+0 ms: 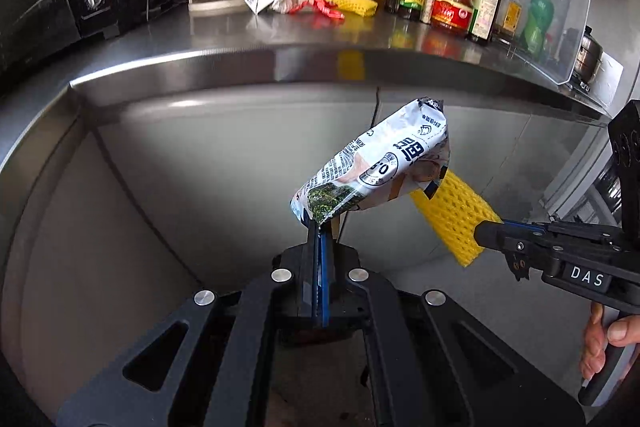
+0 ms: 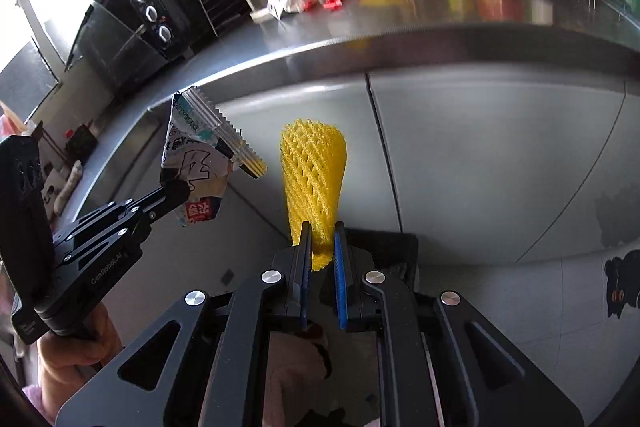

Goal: Collect trash
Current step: 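Carry the wrapper and foam net down over the black bin and release both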

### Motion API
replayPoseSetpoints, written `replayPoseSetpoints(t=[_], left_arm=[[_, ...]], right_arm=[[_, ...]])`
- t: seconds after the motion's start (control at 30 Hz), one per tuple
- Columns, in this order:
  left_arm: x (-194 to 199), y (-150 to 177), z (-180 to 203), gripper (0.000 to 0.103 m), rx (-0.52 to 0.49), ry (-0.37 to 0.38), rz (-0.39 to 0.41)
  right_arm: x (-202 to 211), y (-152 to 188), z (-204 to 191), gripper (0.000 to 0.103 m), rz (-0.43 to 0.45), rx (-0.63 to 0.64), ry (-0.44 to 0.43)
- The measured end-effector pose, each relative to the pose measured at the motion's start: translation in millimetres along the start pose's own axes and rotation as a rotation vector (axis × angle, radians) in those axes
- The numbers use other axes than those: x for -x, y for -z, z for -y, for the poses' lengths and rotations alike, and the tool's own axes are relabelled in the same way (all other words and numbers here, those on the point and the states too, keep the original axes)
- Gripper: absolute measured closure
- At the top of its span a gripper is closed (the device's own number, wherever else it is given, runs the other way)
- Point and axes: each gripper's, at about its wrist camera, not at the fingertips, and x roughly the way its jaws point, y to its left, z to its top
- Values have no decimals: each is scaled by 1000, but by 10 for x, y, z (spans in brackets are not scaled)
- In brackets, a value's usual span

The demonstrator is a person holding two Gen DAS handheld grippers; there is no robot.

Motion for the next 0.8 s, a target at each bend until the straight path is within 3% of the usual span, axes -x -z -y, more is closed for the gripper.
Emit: replayPoseSetpoints(t=[0.53,0.8], left_arm=[[-1707,860,-312,103,95,-24,-363],[-2300,1056,-343,103,108,-29,-478]], right_arm=[[-1689,629,702,91,-345,-166,91],[-2316,670,895,91,-438,-224,105]])
